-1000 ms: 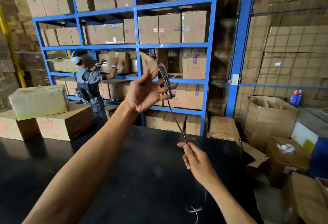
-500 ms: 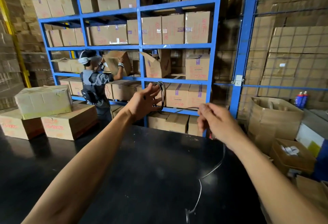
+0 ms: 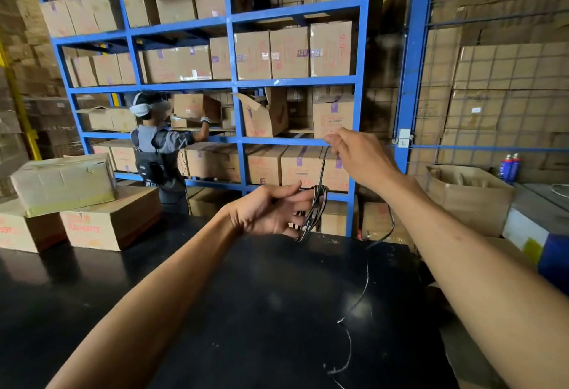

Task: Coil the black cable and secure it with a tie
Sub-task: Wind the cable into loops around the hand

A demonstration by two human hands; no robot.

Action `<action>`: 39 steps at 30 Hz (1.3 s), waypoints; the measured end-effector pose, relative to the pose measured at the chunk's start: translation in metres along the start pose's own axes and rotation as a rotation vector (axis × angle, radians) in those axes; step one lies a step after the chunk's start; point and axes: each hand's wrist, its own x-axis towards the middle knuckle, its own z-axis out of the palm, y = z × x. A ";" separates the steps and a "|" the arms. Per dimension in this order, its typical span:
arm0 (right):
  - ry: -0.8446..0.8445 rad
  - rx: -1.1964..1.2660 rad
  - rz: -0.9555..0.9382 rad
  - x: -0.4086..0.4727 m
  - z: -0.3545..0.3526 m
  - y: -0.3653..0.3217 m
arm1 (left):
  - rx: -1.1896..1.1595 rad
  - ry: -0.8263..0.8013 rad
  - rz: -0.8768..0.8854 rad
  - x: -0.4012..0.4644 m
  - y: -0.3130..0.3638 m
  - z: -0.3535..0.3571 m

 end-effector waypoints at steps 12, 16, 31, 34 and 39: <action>-0.102 0.848 0.204 -0.061 0.080 0.001 | -0.188 -0.246 0.397 -0.009 0.047 -0.004; -0.069 0.730 0.102 -0.080 0.084 -0.009 | -0.224 -0.119 0.474 -0.007 0.061 -0.005; -0.159 0.972 0.256 -0.044 0.031 -0.031 | -0.173 0.474 0.630 0.001 0.092 -0.030; -0.124 0.986 0.283 -0.017 0.012 -0.038 | -0.075 0.551 0.654 0.006 0.123 -0.029; -0.054 1.043 0.388 0.011 -0.003 -0.055 | 0.010 0.537 0.649 0.025 0.140 -0.031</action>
